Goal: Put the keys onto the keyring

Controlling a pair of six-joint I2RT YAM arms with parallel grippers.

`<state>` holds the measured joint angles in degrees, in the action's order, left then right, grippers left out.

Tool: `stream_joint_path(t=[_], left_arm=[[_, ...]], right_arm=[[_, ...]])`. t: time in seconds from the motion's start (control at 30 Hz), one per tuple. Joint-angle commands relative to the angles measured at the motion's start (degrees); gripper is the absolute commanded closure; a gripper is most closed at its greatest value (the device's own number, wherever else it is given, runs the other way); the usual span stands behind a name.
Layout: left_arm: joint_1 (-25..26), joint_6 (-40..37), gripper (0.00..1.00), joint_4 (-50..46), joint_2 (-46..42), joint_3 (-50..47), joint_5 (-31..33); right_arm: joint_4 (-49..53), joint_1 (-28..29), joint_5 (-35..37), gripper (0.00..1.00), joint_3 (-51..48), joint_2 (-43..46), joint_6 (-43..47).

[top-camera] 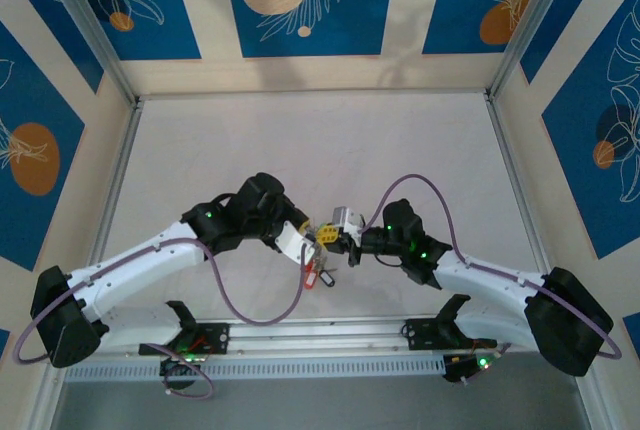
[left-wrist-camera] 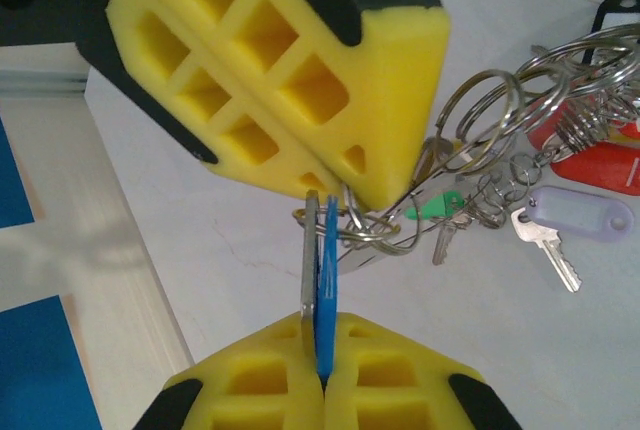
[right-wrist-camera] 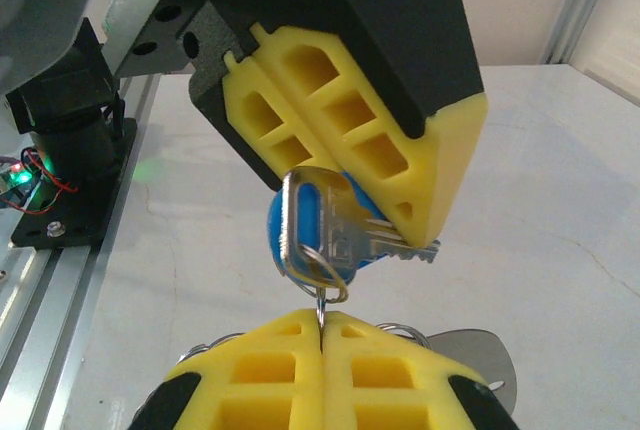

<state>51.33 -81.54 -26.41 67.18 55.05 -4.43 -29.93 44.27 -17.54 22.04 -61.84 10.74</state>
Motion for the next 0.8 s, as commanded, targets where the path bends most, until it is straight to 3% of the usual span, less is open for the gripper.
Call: stream_joint_path(t=[0.0,0.6,0.77], left_arm=[[0.47,-1.55,1.0,-1.82,-0.45,2.41,-0.53],[0.7,-4.28,1.0,-5.7,3.16,7.76,0.62],[0.63,-6.4,1.0,-7.17,4.04,10.17,1.76]], right_arm=[[0.93,0.31,0.48,1.0,1.6,0.02,0.93],[3.33,0.55,0.59,1.0,1.51,0.78,1.8],[1.73,0.26,1.62,0.81,-0.23,2.37,2.84]])
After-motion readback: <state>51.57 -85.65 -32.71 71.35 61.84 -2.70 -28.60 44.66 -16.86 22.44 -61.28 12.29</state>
